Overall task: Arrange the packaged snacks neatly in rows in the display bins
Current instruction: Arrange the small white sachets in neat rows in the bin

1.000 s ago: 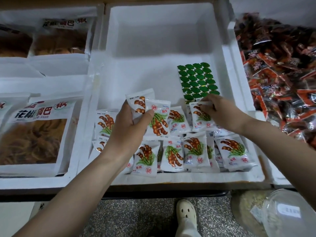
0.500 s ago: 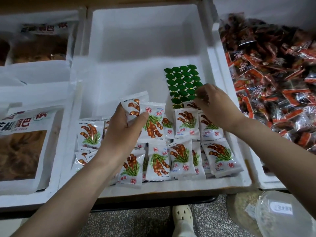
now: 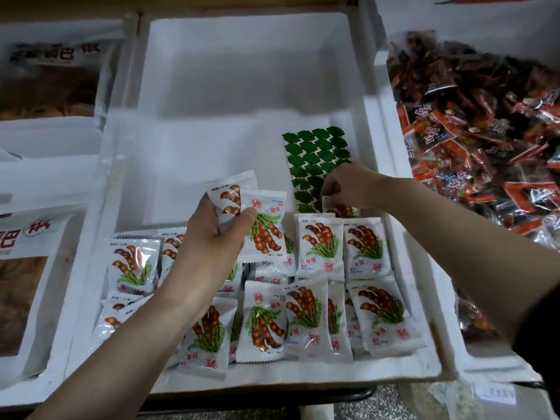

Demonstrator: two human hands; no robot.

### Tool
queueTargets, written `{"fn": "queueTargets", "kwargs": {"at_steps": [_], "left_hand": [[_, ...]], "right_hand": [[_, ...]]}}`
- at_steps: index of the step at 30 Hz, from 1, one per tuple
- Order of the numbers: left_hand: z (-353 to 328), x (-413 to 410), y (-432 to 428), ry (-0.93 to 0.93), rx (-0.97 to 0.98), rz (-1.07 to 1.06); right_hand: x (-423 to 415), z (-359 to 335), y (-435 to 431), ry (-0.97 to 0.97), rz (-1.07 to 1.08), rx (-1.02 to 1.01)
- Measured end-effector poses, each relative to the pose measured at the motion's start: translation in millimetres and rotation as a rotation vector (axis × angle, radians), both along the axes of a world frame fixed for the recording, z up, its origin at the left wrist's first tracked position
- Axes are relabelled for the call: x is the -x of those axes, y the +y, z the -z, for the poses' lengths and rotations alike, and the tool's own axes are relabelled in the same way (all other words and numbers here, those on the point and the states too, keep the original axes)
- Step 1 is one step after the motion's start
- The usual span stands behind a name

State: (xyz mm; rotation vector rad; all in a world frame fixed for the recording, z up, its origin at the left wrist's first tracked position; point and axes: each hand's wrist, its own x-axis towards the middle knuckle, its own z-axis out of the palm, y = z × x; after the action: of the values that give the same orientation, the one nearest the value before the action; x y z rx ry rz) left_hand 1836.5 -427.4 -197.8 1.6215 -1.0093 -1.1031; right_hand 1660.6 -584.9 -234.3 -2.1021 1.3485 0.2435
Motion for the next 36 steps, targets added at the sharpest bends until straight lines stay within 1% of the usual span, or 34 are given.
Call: {"fn": "queueTargets", "kwargs": {"at_steps": [4,7,11,14,16,19,21,27,36], "left_hand": [[-1.7,0.5,-6.3,0.019,-0.004,-0.036],[-5.3,1.2,-11.0,0.025,0.005,-0.088],[-10.0,4.3,-13.0,-0.03,0.017,-0.169],[-10.7,3.4,-11.1,-0.032,-0.002,-0.183],[-10.9,3.2,-8.3,-0.037,-0.006,-0.174],[-10.0,3.4,-2.7,-0.018,-0.008,-0.139],[-8.5,4.3,0.3,-0.004,-0.009,-0.12],[-3.9,12.2,5.7,0.007,-0.015,-0.051],[-6.4,20.8,12.5,-0.034,-0.018,0.004]], "right_hand": [[1.0,-7.7,-7.2,-0.071,-0.014,0.069],[4.5,-19.2,-7.5,-0.215,0.053,0.199],[13.1,-38.7,-2.3,-0.402,0.121,0.432],[24.0,-51.0,6.4,-0.506,0.112,0.464],[34.6,-53.2,14.5,-0.485,0.068,0.4],[47.8,-43.9,30.3,-0.358,-0.015,0.209],[52.2,-33.2,38.5,-0.301,-0.055,0.144],[45.7,-15.9,47.5,-0.294,-0.085,0.156],[55.2,-16.8,63.4,-0.261,-0.12,0.303]]}}
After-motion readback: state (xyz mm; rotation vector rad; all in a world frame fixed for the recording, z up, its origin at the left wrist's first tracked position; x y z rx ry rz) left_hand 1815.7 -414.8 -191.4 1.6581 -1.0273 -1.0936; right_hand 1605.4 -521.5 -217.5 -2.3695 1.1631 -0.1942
